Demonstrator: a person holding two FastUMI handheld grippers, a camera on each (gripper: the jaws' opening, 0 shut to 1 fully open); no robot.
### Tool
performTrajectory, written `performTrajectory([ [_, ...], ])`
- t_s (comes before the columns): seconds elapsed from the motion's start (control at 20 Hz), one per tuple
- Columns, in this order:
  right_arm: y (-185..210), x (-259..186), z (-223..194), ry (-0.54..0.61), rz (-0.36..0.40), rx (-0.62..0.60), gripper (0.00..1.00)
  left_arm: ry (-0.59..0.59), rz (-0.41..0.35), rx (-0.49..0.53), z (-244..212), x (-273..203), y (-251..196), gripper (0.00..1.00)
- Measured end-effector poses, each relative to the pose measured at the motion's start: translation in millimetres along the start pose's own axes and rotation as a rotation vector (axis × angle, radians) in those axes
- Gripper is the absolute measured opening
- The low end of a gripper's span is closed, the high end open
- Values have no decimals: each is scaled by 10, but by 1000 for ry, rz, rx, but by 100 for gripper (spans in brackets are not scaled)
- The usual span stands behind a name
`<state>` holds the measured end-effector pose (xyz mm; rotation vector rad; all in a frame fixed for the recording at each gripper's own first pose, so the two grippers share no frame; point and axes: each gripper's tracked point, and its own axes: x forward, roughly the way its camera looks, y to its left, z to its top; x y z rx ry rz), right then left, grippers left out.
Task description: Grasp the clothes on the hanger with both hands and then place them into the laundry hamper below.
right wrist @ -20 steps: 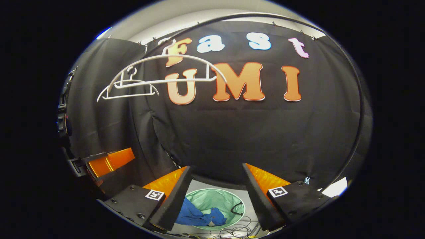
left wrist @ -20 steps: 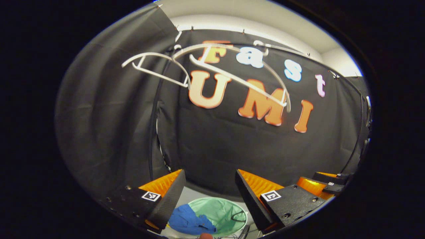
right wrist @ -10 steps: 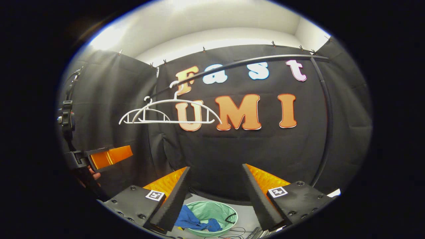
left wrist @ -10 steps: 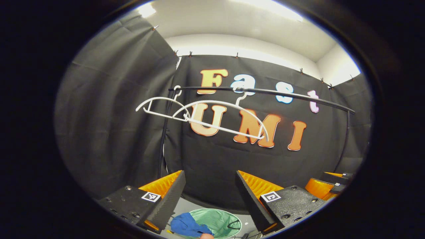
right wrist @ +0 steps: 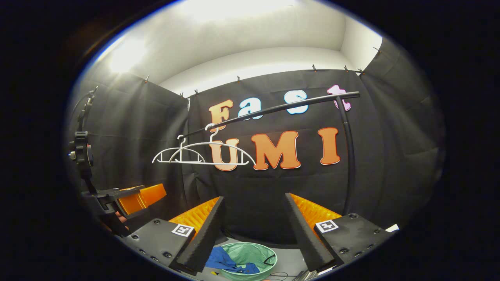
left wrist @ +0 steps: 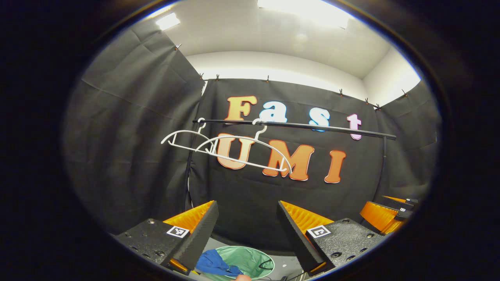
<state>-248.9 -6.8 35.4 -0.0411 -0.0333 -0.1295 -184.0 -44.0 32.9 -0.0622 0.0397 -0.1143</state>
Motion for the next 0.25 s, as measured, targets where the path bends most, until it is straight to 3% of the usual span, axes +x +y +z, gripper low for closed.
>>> performTrajectory([
  [0.05,-8,-71,10,-2,4,0,98,3,2,-4,-7,-66,-19,92],
  [0.25,-93,-288,36,-6,-1,-3,98,-6,7,-7,9,-281,-63,92],
])
